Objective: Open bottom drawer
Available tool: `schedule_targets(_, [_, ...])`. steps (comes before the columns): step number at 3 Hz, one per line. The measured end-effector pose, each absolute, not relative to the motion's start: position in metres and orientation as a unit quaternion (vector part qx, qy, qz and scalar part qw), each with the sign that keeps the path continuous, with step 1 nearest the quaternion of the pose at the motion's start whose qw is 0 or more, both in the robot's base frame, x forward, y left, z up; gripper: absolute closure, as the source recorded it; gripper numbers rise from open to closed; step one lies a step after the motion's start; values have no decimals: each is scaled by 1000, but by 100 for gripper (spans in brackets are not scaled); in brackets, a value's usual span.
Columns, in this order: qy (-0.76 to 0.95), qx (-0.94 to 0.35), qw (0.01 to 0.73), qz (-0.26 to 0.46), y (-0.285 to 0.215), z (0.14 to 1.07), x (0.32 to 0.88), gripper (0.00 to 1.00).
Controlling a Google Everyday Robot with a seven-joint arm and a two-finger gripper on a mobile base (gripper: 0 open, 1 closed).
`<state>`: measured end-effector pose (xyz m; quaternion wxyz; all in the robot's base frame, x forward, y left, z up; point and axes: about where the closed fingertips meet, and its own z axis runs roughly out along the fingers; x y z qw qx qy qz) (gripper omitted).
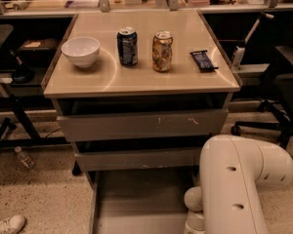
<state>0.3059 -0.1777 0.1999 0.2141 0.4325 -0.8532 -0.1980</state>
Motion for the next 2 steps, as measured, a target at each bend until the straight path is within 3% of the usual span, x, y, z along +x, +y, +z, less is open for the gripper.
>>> schedule_targets(2, [-859, 407, 234, -203, -190, 214, 261, 0])
